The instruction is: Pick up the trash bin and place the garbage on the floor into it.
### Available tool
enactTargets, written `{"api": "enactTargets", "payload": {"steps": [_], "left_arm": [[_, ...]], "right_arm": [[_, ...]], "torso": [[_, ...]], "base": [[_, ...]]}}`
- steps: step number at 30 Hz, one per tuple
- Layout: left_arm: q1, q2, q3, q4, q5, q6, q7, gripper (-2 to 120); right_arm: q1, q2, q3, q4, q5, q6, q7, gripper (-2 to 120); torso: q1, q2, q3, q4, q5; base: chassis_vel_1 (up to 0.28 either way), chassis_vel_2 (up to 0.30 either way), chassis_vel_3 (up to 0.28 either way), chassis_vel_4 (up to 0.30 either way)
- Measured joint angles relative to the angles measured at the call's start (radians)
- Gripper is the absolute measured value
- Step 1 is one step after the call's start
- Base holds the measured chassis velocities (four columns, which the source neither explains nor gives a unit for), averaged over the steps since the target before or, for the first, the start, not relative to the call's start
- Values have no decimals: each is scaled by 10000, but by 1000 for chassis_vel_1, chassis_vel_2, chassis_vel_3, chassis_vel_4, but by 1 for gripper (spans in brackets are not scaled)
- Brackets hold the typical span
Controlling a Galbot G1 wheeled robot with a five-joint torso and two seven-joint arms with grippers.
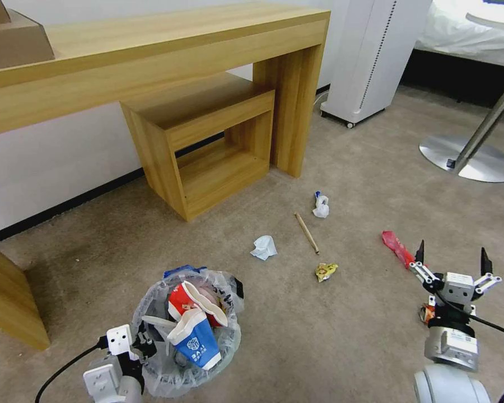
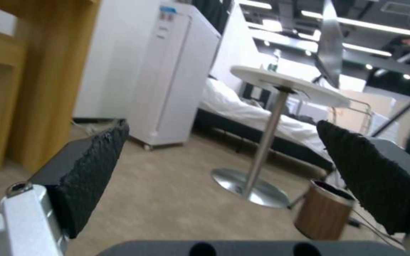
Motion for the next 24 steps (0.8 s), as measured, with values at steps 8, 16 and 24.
{"api": "enactTargets", "payload": {"steps": [8, 16, 24], "left_arm": [[-63, 58, 50, 73, -79, 20, -85, 0], [-150, 212, -25, 149, -301, 47, -305, 0], [-213, 190, 25, 258, -285, 47, -322, 0]], "right_arm": [[49, 176, -608, -113, -146, 528, -119, 100], [235, 261, -690, -386, -239, 817, -88, 100], [339, 225, -669, -517, -218, 966, -106, 100]], "torso": [[0, 0, 0, 1, 0], [0, 0, 0, 0, 0], [0, 0, 0, 0, 0]], "base": [[0, 0, 0, 0], [0, 0, 0, 0], [-10, -15, -12, -20]]}}
